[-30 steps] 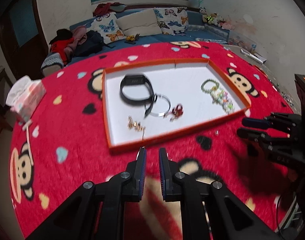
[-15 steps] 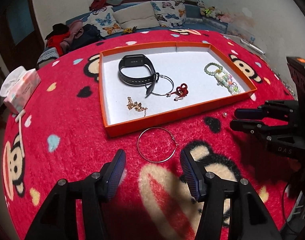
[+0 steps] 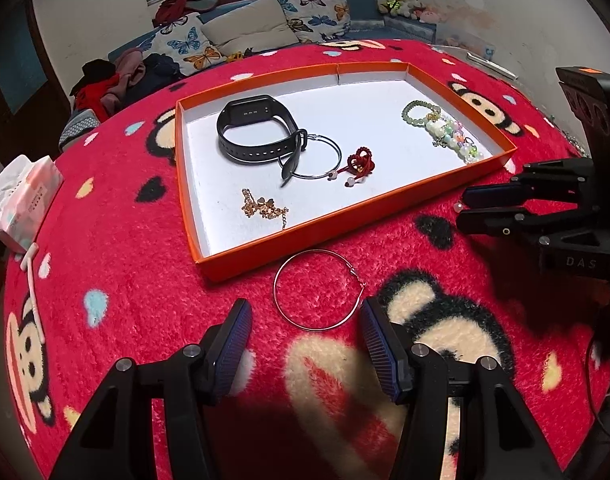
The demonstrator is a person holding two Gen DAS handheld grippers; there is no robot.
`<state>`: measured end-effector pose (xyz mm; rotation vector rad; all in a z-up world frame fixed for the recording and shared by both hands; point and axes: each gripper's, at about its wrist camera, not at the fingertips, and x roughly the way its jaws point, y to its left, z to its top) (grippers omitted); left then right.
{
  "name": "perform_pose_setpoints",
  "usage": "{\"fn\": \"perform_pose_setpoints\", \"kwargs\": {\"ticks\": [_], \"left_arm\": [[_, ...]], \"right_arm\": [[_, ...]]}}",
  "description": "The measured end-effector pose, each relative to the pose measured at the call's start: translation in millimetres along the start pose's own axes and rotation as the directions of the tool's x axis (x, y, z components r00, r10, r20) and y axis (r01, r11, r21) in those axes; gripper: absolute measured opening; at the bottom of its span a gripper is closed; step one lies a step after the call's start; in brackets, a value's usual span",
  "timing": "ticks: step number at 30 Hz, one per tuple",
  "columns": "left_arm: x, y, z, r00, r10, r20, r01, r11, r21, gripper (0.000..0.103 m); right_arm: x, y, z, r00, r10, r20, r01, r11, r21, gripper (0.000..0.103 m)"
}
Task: Organize jewelry
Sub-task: 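Lower the open left tool around the large silver hoop earring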
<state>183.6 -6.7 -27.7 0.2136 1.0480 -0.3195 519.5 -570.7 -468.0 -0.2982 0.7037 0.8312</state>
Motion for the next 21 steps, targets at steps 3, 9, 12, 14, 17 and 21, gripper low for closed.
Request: {"fn": "perform_pose_setpoints", "kwargs": {"ticks": [3, 9, 12, 14, 17, 21], "left_arm": [[0.2, 0.2, 0.9, 1.000, -0.006, 0.003, 0.006, 1.000, 0.003, 0.060], [1.1, -0.7, 1.1, 1.000, -0.016, 0.005, 0.016, 1.000, 0.014, 0.060], [2.3, -1.3, 0.7, 1.000, -0.020, 0.003, 0.020, 1.000, 0.020, 0.060], [2.9, -1.6, 0.2, 1.000, -0.022, 0.003, 0.022, 0.999, 0.024, 0.060], [3.1, -1.9, -0.5, 1.000, -0.030, 0.004, 0.030, 0.999, 0.031, 0.060], [4.8, -0.6, -0.1, 0.999, -0.041, 0.001, 0.041, 0.999, 0.035, 0.060]], "right_arm": [[1.4, -0.7, 0.9, 1.000, -0.008, 0.001, 0.008, 1.000, -0.002, 0.031], [2.2, -2.5, 1.7, 1.000, -0.009, 0.002, 0.009, 1.000, -0.006, 0.031], [2.1, -2.2, 1.6, 1.000, -0.010, 0.004, 0.010, 1.000, -0.013, 0.031], [2.2, -1.1, 1.4, 1.000, -0.009, 0.007, 0.010, 1.000, -0.020, 0.031], [3.5, 1.8, 1.7, 1.000, -0.015, 0.009, 0.015, 0.999, -0.041, 0.031], [4.0, 3.2, 1.9, 1.000, -0.015, 0.007, 0.015, 0.998, -0.058, 0.031]]}}
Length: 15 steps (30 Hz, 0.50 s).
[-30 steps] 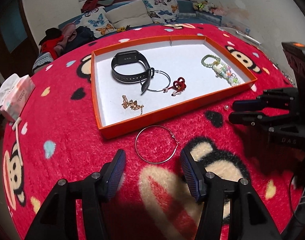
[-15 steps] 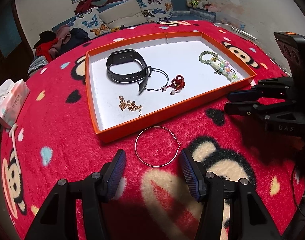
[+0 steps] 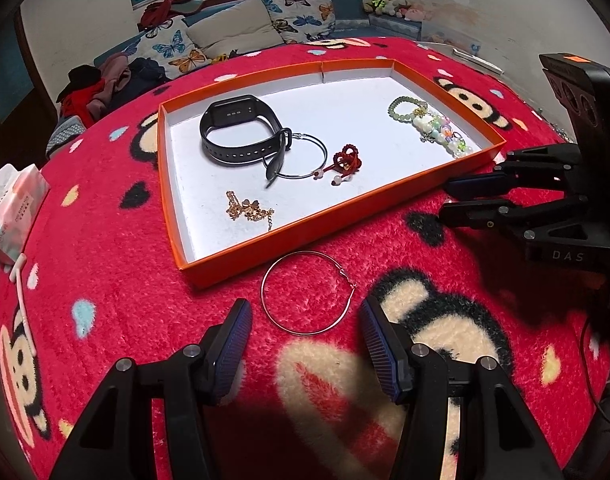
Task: Organize jewelry
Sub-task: 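Lower the open left tool around the large silver hoop earring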
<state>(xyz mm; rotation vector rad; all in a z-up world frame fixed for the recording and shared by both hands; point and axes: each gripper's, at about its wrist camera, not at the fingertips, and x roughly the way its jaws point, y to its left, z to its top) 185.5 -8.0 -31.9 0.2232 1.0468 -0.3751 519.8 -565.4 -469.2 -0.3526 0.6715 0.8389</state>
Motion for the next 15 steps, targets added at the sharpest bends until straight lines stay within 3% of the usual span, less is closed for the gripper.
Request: {"fn": "perform_pose_setpoints", "kwargs": {"ticks": [15], "left_arm": [[0.9, -0.9, 1.0, 1.000, -0.014, 0.004, 0.014, 1.000, 0.026, 0.060]], "right_arm": [[-1.7, -2.1, -1.2, 1.000, 0.009, -0.003, -0.009, 1.000, -0.013, 0.031]]}}
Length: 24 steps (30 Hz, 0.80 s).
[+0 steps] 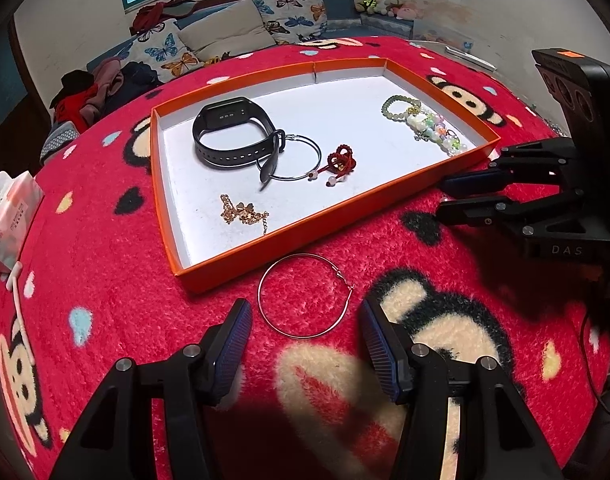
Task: Organize jewelry
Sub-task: 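Lower the open left tool around the large silver hoop earring, then grasp the pearl stud earring with the right tool while the left tool grasps the hoop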
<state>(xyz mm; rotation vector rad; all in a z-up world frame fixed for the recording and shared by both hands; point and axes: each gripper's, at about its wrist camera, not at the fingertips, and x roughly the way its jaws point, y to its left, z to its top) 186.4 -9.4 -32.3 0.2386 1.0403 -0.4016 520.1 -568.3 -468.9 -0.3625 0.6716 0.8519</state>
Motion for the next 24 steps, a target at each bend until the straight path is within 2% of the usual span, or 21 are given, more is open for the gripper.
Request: {"fn": "perform_pose_setpoints", "kwargs": {"ticks": [9, 24], "left_arm": [[0.5, 0.2, -0.7, 1.000, -0.007, 0.011, 0.007, 1.000, 0.012, 0.060], [1.6, -1.2, 0.5, 1.000, -0.001, 0.024, 0.001, 1.000, 0.029, 0.053]], "right_arm": [[-2.2, -2.9, -1.3, 1.000, -0.006, 0.000, 0.006, 1.000, -0.003, 0.022], [-1.5, -0.3, -2.6, 1.000, -0.016, -0.003, 0.016, 1.000, -0.018, 0.021]]}}
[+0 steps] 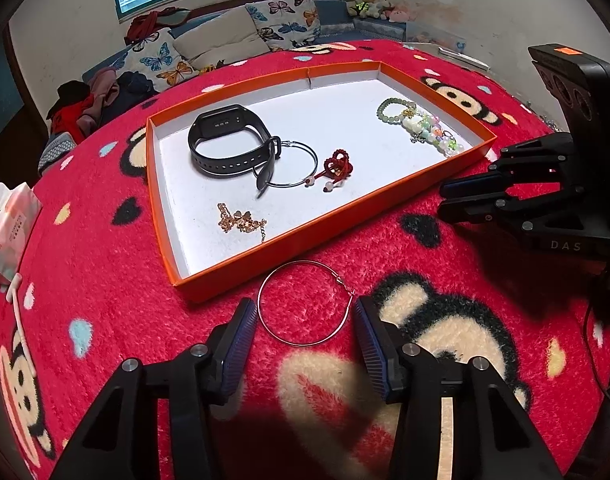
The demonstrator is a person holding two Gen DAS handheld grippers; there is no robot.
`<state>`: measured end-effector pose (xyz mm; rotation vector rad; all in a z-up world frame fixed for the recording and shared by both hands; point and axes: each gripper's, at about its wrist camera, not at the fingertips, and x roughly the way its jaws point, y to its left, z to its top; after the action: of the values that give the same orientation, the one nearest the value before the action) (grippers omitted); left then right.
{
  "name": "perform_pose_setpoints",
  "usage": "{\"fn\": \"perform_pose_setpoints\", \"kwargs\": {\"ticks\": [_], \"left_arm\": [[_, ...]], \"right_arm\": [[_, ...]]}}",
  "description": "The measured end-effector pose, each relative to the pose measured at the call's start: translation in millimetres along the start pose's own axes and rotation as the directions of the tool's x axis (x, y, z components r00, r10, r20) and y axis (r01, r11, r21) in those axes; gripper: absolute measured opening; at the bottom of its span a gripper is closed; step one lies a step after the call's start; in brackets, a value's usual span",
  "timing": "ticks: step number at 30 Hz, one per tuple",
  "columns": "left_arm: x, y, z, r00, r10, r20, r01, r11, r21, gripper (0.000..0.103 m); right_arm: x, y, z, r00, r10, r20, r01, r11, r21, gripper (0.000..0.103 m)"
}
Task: Organize jewelry
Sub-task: 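Grasp the pearl stud earring with the right tool while the left tool grasps the hoop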
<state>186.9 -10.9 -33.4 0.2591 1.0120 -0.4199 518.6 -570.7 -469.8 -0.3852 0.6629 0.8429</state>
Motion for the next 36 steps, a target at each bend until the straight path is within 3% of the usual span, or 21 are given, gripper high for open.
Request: {"fn": "perform_pose_setpoints", "kwargs": {"ticks": [15, 26, 36], "left_arm": [[4.5, 0.3, 4.9, 1.000, -0.009, -0.025, 0.010, 0.999, 0.040, 0.054], [-3.3, -1.3, -0.4, 1.000, 0.013, 0.011, -0.014, 1.000, 0.025, 0.051], [-39.2, 3.4, 1.6, 0.997, 0.003, 0.081, 0.000, 0.999, -0.041, 0.051]], "right_arm": [[-1.9, 1.9, -1.6, 1.000, 0.002, 0.006, -0.002, 1.000, 0.001, 0.021], [-9.0, 4.2, -1.8, 1.000, 0.006, 0.020, -0.006, 1.000, 0.008, 0.021], [-27.3, 10.5, 0.3, 0.998, 0.014, 0.065, -0.014, 1.000, 0.004, 0.021]]}}
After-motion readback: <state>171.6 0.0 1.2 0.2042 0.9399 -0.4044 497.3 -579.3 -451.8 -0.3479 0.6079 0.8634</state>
